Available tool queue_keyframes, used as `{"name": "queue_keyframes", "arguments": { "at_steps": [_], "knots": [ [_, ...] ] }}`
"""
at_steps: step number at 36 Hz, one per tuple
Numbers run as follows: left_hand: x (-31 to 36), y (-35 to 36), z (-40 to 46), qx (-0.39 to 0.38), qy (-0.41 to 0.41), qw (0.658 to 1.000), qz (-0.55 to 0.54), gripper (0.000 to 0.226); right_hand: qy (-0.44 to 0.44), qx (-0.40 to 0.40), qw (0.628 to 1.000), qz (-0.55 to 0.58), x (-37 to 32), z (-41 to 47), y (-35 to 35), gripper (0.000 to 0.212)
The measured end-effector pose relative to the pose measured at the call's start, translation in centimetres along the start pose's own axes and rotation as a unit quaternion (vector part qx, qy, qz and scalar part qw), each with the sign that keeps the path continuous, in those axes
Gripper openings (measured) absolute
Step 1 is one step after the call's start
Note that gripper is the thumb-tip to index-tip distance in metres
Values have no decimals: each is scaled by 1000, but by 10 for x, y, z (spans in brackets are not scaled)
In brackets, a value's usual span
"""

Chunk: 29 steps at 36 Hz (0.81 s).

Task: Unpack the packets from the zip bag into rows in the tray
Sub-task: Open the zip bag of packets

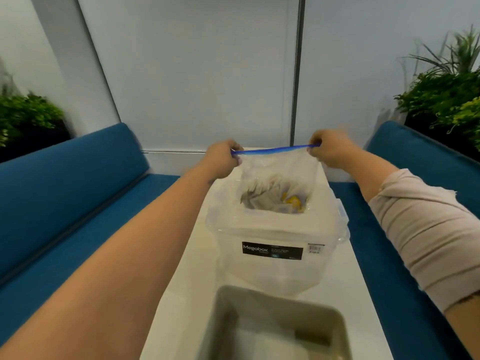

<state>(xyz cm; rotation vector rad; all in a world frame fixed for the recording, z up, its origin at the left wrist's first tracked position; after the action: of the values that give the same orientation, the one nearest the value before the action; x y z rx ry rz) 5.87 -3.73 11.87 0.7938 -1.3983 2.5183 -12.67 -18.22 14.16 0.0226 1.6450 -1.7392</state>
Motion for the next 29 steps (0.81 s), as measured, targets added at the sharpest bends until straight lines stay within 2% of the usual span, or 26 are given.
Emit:
{"name": "queue_keyframes", "arguments": {
  "at_steps": [6, 12, 18, 21, 29],
  "knots": [
    [20, -74, -22, 81, 17, 992, -96, 29, -56, 51, 994, 75, -50, -28, -45, 18],
    [13, -135, -69, 84, 28, 992, -92, 27, -112, 38, 986, 115, -99, -76, -48, 17],
    [-24, -167, -138, 75, -7, 994, -79, 26, -126, -13, 981, 144, -136, -128, -8, 3],
    [-46, -173, -176, 67, -28, 995, -65, 27, -131, -37, 981, 138, -150, -154, 21, 6],
    [-113, -141, -276, 30, -105, 991, -83, 21, -120, -102, 983, 97, -149, -218, 116, 8]
  ]
}}
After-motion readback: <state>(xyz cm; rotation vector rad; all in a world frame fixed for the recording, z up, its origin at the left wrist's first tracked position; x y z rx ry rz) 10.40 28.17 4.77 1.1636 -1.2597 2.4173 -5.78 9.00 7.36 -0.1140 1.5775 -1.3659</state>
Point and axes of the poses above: each hand's wrist, its own z-axis towards the middle knuckle, its own y-axis out of the palm, x = y × z, the point moved 9 cm from there along z, towards the middle knuckle, and after that the axes turned 15 degrees about y, right-handed, at the moved point
